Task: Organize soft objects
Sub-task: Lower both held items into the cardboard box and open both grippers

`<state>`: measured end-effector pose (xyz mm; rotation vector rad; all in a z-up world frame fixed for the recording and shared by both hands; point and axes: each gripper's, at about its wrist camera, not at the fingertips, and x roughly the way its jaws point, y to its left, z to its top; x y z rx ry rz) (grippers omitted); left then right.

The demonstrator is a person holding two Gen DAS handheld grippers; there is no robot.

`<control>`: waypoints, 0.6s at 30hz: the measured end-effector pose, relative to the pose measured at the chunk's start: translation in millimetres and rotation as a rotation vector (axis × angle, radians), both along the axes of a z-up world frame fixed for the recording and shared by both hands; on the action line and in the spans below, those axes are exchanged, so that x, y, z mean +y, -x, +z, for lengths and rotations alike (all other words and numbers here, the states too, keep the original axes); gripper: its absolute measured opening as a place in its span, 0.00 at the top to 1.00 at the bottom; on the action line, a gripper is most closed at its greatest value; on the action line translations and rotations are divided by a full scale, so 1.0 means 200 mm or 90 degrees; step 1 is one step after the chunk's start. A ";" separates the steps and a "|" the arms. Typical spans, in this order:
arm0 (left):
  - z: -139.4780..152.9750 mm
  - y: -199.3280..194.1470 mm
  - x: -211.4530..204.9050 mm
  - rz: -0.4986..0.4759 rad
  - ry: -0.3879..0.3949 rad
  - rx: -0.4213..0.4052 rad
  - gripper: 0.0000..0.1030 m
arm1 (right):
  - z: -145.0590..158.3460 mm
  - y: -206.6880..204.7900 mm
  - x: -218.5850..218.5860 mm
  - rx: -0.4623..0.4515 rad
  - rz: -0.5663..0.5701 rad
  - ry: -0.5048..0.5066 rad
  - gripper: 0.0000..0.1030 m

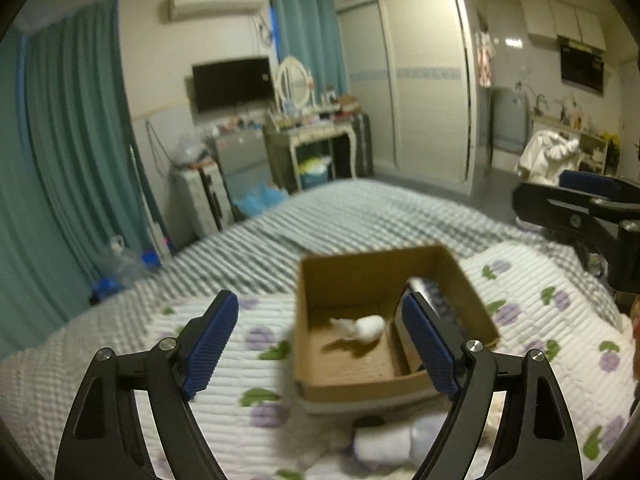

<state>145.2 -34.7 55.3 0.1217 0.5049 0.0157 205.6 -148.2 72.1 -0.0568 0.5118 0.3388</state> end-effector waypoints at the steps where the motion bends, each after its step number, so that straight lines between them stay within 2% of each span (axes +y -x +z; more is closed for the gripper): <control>1: 0.04 0.05 0.02 0.000 0.001 -0.010 0.15 | 0.06 0.08 0.01 -0.013 -0.001 0.008 0.08; 3: 0.12 0.17 0.05 0.003 0.004 -0.036 0.08 | 0.13 0.20 0.01 -0.030 -0.007 0.021 0.06; 5: 0.16 0.29 0.10 -0.002 0.012 -0.058 0.08 | 0.17 0.33 0.01 -0.042 -0.012 0.033 0.05; 9: 0.13 0.41 0.20 -0.004 0.023 -0.059 0.07 | 0.15 0.54 0.05 -0.045 -0.024 0.052 0.00; 13: -0.05 0.48 0.28 0.014 0.031 -0.029 0.08 | -0.07 0.66 0.10 0.000 -0.017 0.050 0.00; 18: -0.35 0.48 0.33 0.022 0.034 0.027 0.08 | -0.48 0.70 0.22 0.077 -0.007 0.063 0.00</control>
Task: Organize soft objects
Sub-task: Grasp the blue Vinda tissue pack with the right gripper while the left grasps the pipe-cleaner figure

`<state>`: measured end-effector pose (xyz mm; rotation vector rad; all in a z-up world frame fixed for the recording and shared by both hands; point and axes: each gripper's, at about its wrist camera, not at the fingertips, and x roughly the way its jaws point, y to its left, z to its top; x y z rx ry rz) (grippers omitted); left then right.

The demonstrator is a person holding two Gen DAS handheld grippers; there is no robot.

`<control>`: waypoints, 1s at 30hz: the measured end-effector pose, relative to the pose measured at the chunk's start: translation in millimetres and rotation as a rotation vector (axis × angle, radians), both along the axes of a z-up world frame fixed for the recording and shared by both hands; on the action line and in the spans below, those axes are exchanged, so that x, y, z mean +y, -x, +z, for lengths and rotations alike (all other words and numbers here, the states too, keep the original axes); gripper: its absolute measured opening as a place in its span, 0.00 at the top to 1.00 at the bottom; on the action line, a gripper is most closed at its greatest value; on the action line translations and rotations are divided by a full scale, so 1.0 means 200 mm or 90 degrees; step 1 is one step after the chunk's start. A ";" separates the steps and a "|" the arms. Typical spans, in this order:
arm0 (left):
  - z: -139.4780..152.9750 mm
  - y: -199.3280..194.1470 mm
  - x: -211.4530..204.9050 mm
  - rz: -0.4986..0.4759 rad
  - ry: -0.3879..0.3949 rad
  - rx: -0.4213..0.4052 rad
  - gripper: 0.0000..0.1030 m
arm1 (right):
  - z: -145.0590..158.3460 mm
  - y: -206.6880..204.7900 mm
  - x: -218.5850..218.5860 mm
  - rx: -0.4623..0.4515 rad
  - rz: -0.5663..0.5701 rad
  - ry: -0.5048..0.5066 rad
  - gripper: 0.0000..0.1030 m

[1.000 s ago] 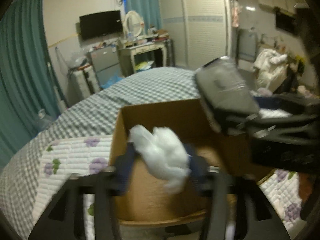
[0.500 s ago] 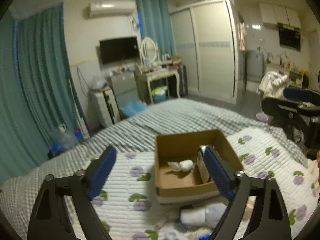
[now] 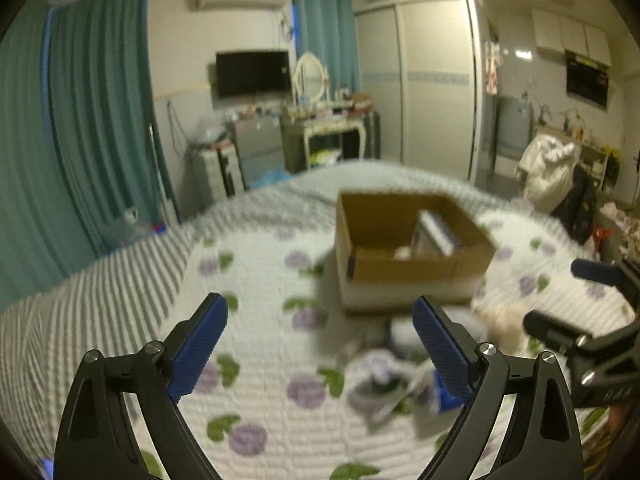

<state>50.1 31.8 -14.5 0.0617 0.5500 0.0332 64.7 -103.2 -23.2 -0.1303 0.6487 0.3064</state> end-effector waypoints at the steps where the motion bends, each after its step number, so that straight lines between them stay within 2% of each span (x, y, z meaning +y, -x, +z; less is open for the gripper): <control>1: -0.05 0.01 0.00 0.001 -0.004 0.005 0.08 | -0.06 0.00 0.01 0.012 -0.002 0.000 0.00; 4: -0.21 -0.01 0.02 -0.006 -0.005 0.026 0.08 | -0.27 -0.01 0.06 0.047 -0.007 0.012 0.00; 9: -0.43 -0.05 0.02 -0.017 -0.030 0.093 0.08 | -0.52 -0.08 0.12 0.123 0.001 -0.001 0.00; 12: -0.49 -0.07 0.01 -0.030 -0.044 0.113 0.10 | -0.64 -0.12 0.13 0.163 0.005 -0.016 0.00; 14: -0.50 -0.07 0.00 -0.033 -0.047 0.115 0.10 | -0.67 -0.14 0.13 0.176 0.007 -0.019 0.05; 16: -0.50 -0.07 0.00 -0.045 -0.041 0.118 0.10 | -0.69 -0.15 0.12 0.178 0.002 -0.017 0.23; 20: -0.51 -0.05 -0.04 -0.067 -0.035 0.118 0.11 | -0.65 -0.12 0.07 0.175 0.002 -0.031 0.24; 23: -0.53 -0.06 -0.07 -0.088 -0.006 0.132 0.12 | -0.60 -0.08 0.02 0.156 -0.011 -0.023 0.24; 28: -0.59 -0.13 -0.14 -0.118 0.031 0.166 0.27 | -0.54 -0.07 -0.07 0.137 -0.044 -0.020 0.24; 30: -0.62 -0.17 -0.17 -0.126 0.033 0.179 0.39 | -0.54 -0.09 -0.09 0.136 -0.050 -0.024 0.24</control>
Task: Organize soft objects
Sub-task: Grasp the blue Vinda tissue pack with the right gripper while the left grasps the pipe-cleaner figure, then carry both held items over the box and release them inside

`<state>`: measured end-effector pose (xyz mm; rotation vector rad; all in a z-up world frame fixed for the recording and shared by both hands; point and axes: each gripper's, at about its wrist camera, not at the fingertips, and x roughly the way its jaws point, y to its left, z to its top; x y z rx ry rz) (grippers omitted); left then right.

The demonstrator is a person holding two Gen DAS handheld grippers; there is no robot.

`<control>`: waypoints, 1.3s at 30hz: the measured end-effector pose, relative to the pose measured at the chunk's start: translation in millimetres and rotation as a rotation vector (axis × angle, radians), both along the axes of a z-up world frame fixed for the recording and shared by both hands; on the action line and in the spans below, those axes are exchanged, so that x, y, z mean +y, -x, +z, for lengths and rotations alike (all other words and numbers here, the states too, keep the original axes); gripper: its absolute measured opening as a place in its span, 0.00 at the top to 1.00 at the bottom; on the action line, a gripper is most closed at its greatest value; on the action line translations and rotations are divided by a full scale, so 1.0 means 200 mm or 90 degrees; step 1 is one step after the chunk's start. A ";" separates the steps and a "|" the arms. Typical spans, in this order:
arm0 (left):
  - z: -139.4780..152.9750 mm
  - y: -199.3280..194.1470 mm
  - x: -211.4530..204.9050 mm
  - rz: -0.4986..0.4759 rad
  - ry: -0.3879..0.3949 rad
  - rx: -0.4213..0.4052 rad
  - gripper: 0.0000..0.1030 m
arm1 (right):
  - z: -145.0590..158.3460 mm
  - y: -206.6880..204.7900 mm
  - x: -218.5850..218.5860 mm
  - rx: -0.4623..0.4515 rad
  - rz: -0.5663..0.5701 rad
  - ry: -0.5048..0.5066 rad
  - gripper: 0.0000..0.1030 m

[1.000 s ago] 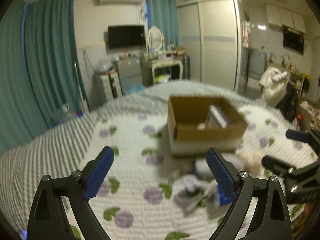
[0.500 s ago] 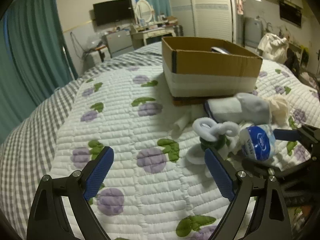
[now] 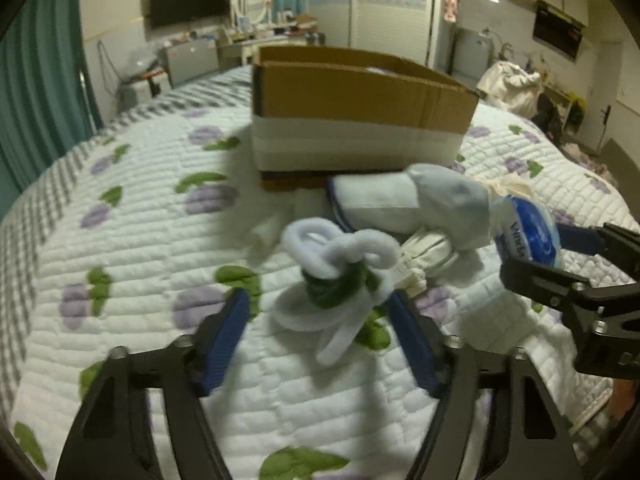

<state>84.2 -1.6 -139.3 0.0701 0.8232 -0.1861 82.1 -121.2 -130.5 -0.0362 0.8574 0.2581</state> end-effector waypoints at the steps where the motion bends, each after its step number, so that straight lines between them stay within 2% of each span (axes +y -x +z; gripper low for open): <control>1: -0.01 -0.02 -0.01 -0.001 -0.001 0.003 0.40 | 0.00 0.00 0.00 -0.001 -0.002 0.001 0.24; 2: -0.02 -0.04 -0.02 -0.004 -0.001 0.005 0.42 | 0.00 -0.01 -0.01 -0.001 -0.002 0.003 0.24; 5: -0.04 -0.06 -0.03 -0.015 -0.007 0.010 0.58 | -0.02 -0.01 -0.01 0.003 0.001 0.009 0.24; 9: -0.06 -0.08 -0.01 -0.023 0.008 0.025 0.71 | -0.04 -0.02 0.00 0.006 0.003 0.012 0.24; 12: -0.03 -0.05 -0.01 -0.025 0.004 0.010 0.77 | -0.03 -0.02 0.00 0.002 0.002 0.015 0.24; 19: 0.06 0.03 -0.01 -0.024 0.005 -0.017 0.78 | 0.01 0.02 0.00 -0.017 0.008 0.018 0.24; 24: 0.20 0.12 0.01 -0.021 0.021 -0.051 0.78 | 0.11 0.08 -0.02 -0.046 0.000 0.016 0.24; 33: 0.53 0.18 0.02 -0.017 0.034 -0.120 0.78 | 0.41 0.18 -0.04 -0.131 0.009 0.010 0.24; 39: 0.78 0.12 -0.01 -0.027 0.025 -0.174 0.78 | 0.67 0.14 -0.07 -0.182 0.039 -0.005 0.24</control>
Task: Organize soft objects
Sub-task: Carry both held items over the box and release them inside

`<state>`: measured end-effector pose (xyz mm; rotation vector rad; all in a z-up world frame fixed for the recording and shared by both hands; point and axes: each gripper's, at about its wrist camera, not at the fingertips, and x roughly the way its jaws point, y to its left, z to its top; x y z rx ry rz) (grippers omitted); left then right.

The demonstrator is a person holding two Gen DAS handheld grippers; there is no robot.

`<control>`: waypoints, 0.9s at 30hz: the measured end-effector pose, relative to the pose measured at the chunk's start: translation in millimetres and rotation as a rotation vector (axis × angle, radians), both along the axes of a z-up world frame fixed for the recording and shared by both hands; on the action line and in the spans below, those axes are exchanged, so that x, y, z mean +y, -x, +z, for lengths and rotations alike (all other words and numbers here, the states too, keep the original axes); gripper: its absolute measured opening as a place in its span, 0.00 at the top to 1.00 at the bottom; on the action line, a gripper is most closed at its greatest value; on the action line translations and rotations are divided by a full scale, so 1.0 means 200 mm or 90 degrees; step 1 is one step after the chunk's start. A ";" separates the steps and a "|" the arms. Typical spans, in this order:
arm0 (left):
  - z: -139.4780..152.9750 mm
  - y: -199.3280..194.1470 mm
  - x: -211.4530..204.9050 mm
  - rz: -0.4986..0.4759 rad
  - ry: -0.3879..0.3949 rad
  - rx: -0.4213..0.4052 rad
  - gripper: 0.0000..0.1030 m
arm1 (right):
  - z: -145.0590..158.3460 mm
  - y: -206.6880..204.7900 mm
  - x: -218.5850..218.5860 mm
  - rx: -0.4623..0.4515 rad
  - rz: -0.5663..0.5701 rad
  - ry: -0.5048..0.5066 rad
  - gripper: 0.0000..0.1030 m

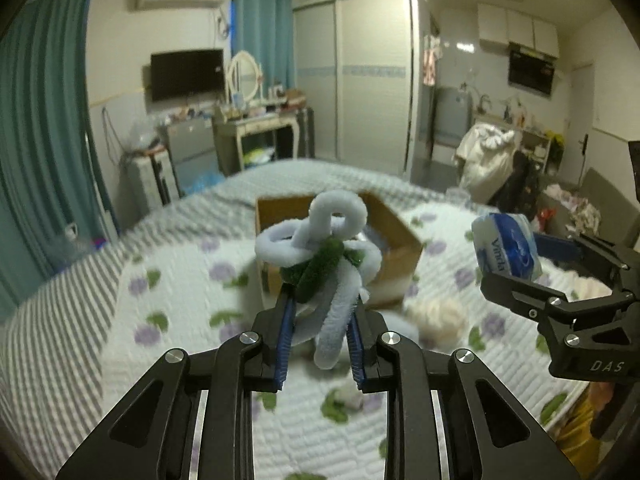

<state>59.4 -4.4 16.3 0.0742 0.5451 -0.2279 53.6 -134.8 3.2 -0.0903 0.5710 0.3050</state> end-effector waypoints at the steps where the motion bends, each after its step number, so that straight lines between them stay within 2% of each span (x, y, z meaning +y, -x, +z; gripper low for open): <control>1: 0.03 -0.02 -0.01 0.000 -0.002 -0.007 0.78 | 0.05 -0.01 -0.01 -0.013 0.005 -0.001 0.24; 5: 0.14 -0.17 -0.06 -0.001 -0.014 -0.032 0.78 | 0.21 -0.12 -0.03 -0.045 0.024 -0.011 0.24; 8: 0.17 -0.30 -0.10 -0.004 -0.020 -0.039 0.78 | 0.29 -0.26 -0.04 -0.059 0.041 -0.013 0.24; 13: 0.12 -0.58 -0.14 0.001 -0.031 -0.028 0.78 | 0.34 -0.62 -0.05 -0.050 0.054 -0.025 0.24; 17: 0.01 -0.77 -0.15 0.010 -0.045 -0.006 0.78 | 0.26 -0.95 -0.06 -0.018 0.055 -0.050 0.24; 21: -0.16 -0.95 -0.15 0.022 -0.060 0.024 0.78 | 0.06 -1.22 -0.04 0.028 0.047 -0.061 0.24; 25: -0.29 -1.05 -0.14 0.038 -0.077 0.036 0.77 | -0.13 -1.41 -0.01 0.064 0.042 -0.036 0.24; 27: -0.32 -1.06 -0.14 0.058 -0.088 0.033 0.74 | -0.21 -1.45 -0.01 0.081 0.040 -0.036 0.24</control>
